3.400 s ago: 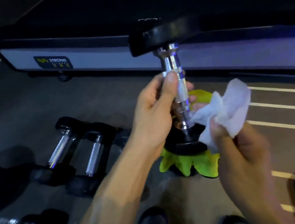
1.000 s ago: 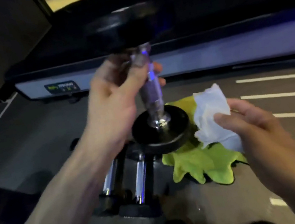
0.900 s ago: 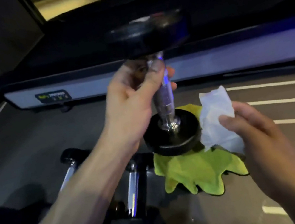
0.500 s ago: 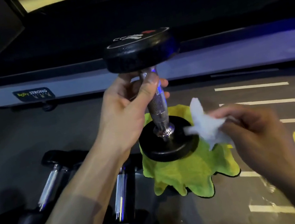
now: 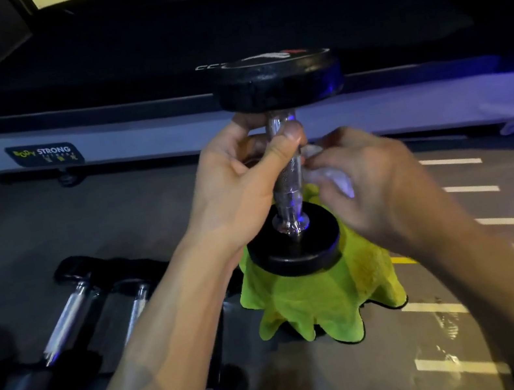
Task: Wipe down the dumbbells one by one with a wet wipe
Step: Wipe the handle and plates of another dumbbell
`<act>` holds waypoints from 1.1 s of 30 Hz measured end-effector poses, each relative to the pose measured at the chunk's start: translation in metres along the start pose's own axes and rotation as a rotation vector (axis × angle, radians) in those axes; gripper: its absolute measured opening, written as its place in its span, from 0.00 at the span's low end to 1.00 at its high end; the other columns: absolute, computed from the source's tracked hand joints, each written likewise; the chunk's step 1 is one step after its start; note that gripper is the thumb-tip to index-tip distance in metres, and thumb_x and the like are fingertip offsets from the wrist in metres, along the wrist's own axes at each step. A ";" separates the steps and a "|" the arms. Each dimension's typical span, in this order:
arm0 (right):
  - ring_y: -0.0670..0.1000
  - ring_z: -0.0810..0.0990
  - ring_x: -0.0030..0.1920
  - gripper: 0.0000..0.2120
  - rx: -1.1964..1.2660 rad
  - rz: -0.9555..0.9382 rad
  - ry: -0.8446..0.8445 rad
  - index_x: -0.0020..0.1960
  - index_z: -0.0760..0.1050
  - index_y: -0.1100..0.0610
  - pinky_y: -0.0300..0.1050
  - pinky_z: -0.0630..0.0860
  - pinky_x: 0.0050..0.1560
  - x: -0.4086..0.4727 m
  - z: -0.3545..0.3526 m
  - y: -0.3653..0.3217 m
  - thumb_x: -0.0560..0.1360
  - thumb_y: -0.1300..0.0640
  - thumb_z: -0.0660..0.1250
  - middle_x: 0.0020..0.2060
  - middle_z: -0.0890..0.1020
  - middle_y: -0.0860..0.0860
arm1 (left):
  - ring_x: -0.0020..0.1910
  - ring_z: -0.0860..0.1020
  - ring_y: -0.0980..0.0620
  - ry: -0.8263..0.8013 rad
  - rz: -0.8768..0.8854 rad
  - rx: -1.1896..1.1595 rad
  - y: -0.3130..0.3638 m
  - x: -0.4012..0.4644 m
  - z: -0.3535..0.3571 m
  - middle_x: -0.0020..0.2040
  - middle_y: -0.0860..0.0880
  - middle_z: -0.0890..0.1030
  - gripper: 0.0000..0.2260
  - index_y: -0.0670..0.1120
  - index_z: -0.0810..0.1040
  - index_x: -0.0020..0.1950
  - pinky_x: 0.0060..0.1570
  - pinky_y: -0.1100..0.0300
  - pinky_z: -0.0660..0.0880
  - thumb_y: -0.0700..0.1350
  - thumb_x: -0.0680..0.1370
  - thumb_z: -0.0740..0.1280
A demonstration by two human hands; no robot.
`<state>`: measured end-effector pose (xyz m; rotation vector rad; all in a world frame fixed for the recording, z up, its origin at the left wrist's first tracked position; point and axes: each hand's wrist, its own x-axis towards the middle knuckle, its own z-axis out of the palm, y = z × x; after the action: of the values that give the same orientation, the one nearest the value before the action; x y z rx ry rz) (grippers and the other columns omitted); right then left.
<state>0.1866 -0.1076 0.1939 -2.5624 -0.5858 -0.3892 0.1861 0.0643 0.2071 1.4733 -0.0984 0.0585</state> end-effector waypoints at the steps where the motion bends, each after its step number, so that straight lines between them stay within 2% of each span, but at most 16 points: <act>1: 0.53 0.81 0.44 0.09 0.058 -0.010 0.006 0.52 0.83 0.54 0.40 0.75 0.47 -0.003 0.004 -0.002 0.76 0.60 0.66 0.46 0.81 0.51 | 0.49 0.86 0.35 0.010 0.002 0.010 0.001 0.000 0.001 0.51 0.33 0.85 0.08 0.45 0.80 0.59 0.54 0.44 0.83 0.42 0.80 0.72; 3: 0.42 0.79 0.44 0.13 0.213 0.044 0.052 0.55 0.82 0.51 0.29 0.71 0.47 -0.012 0.009 -0.006 0.75 0.64 0.70 0.45 0.83 0.44 | 0.50 0.84 0.31 0.050 0.020 0.052 0.002 0.002 0.002 0.50 0.30 0.84 0.09 0.49 0.79 0.58 0.55 0.38 0.81 0.44 0.79 0.74; 4: 0.39 0.80 0.44 0.17 0.311 0.113 0.062 0.59 0.80 0.48 0.31 0.73 0.49 -0.017 0.012 -0.009 0.75 0.64 0.71 0.45 0.84 0.41 | 0.51 0.83 0.30 0.081 0.031 0.071 0.002 0.003 0.002 0.49 0.31 0.84 0.12 0.49 0.78 0.60 0.55 0.39 0.81 0.44 0.78 0.75; 5: 0.41 0.83 0.46 0.21 0.428 0.195 0.057 0.64 0.77 0.46 0.37 0.77 0.52 -0.022 0.015 -0.011 0.75 0.64 0.71 0.45 0.86 0.40 | 0.51 0.84 0.33 0.110 0.046 0.068 0.004 0.005 0.001 0.48 0.33 0.85 0.16 0.48 0.76 0.63 0.53 0.43 0.82 0.44 0.77 0.76; 7: 0.46 0.86 0.48 0.25 0.617 0.339 0.052 0.68 0.73 0.44 0.50 0.81 0.54 -0.028 0.022 -0.013 0.76 0.62 0.72 0.46 0.87 0.40 | 0.51 0.86 0.48 0.142 0.076 0.048 0.009 0.009 -0.004 0.52 0.41 0.86 0.28 0.46 0.71 0.72 0.46 0.59 0.82 0.42 0.75 0.77; 8: 0.47 0.86 0.49 0.23 0.657 0.372 0.050 0.67 0.74 0.45 0.55 0.81 0.55 -0.029 0.025 -0.013 0.76 0.62 0.72 0.47 0.88 0.41 | 0.54 0.85 0.55 0.137 0.111 0.085 0.013 0.012 -0.007 0.58 0.46 0.85 0.34 0.48 0.66 0.77 0.48 0.64 0.81 0.42 0.75 0.78; 10: 0.45 0.86 0.50 0.17 0.695 0.390 0.044 0.60 0.80 0.46 0.57 0.82 0.56 -0.029 0.026 -0.013 0.77 0.64 0.72 0.48 0.88 0.43 | 0.59 0.82 0.61 0.075 0.195 0.246 0.020 0.016 -0.014 0.67 0.52 0.80 0.42 0.53 0.57 0.82 0.58 0.62 0.80 0.45 0.75 0.78; 11: 0.44 0.86 0.52 0.16 0.723 0.391 0.031 0.56 0.82 0.44 0.54 0.82 0.58 -0.029 0.023 -0.015 0.77 0.65 0.71 0.49 0.88 0.43 | 0.60 0.81 0.61 0.038 0.225 0.318 0.024 0.017 -0.017 0.67 0.53 0.79 0.41 0.55 0.58 0.82 0.60 0.58 0.80 0.46 0.76 0.78; 14: 0.42 0.85 0.55 0.18 0.884 0.451 -0.099 0.53 0.85 0.40 0.44 0.79 0.61 -0.027 0.012 -0.016 0.79 0.64 0.68 0.51 0.88 0.42 | 0.59 0.81 0.57 0.020 0.264 0.439 0.030 0.021 -0.026 0.60 0.55 0.80 0.27 0.53 0.71 0.71 0.52 0.48 0.84 0.50 0.75 0.78; 16: 0.45 0.83 0.61 0.14 0.967 0.538 -0.212 0.59 0.84 0.45 0.51 0.74 0.68 -0.025 0.002 -0.012 0.80 0.59 0.65 0.55 0.87 0.44 | 0.61 0.80 0.57 0.054 0.273 0.518 0.030 0.020 -0.026 0.59 0.58 0.81 0.25 0.54 0.73 0.68 0.55 0.49 0.82 0.55 0.75 0.77; 19: 0.46 0.81 0.65 0.21 1.018 0.541 -0.343 0.64 0.82 0.49 0.56 0.70 0.73 -0.031 -0.011 -0.016 0.81 0.64 0.57 0.61 0.84 0.45 | 0.61 0.78 0.59 0.127 0.294 0.622 0.029 0.015 -0.023 0.61 0.57 0.80 0.25 0.56 0.71 0.68 0.52 0.58 0.76 0.60 0.76 0.74; 24: 0.38 0.83 0.57 0.21 0.883 0.575 -0.256 0.52 0.87 0.42 0.44 0.74 0.66 -0.043 -0.023 -0.025 0.80 0.64 0.61 0.51 0.87 0.38 | 0.59 0.77 0.61 0.172 0.304 0.643 0.027 0.012 -0.016 0.61 0.60 0.79 0.24 0.57 0.70 0.69 0.51 0.57 0.75 0.60 0.77 0.73; 26: 0.40 0.84 0.54 0.17 0.766 0.509 -0.250 0.52 0.87 0.43 0.42 0.77 0.57 -0.042 -0.017 -0.027 0.80 0.63 0.65 0.49 0.87 0.40 | 0.57 0.78 0.59 0.176 0.311 0.639 0.026 0.013 -0.015 0.60 0.59 0.79 0.25 0.56 0.70 0.69 0.45 0.57 0.73 0.60 0.77 0.73; 28: 0.39 0.84 0.52 0.09 0.689 0.472 -0.109 0.51 0.84 0.46 0.41 0.77 0.52 -0.041 -0.003 -0.028 0.75 0.59 0.73 0.47 0.88 0.41 | 0.58 0.79 0.58 0.180 0.313 0.619 0.026 0.013 -0.016 0.59 0.58 0.79 0.25 0.55 0.70 0.70 0.46 0.55 0.75 0.59 0.77 0.73; 30: 0.40 0.84 0.51 0.11 0.619 0.460 -0.023 0.50 0.79 0.46 0.43 0.78 0.51 -0.040 0.014 -0.027 0.71 0.53 0.78 0.47 0.87 0.42 | 0.59 0.79 0.57 0.186 0.304 0.598 0.026 0.012 -0.016 0.59 0.58 0.80 0.25 0.54 0.70 0.69 0.50 0.53 0.78 0.58 0.77 0.74; 33: 0.50 0.86 0.50 0.15 0.794 0.454 -0.127 0.55 0.76 0.49 0.56 0.81 0.56 -0.030 0.029 -0.021 0.73 0.54 0.78 0.48 0.88 0.48 | 0.58 0.80 0.59 0.172 0.296 0.587 0.027 0.009 -0.014 0.59 0.59 0.81 0.25 0.55 0.71 0.69 0.51 0.55 0.79 0.56 0.76 0.75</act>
<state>0.1551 -0.0859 0.1668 -1.8653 -0.1293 0.1504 0.1932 0.0801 0.2331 2.0211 -0.1684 0.4869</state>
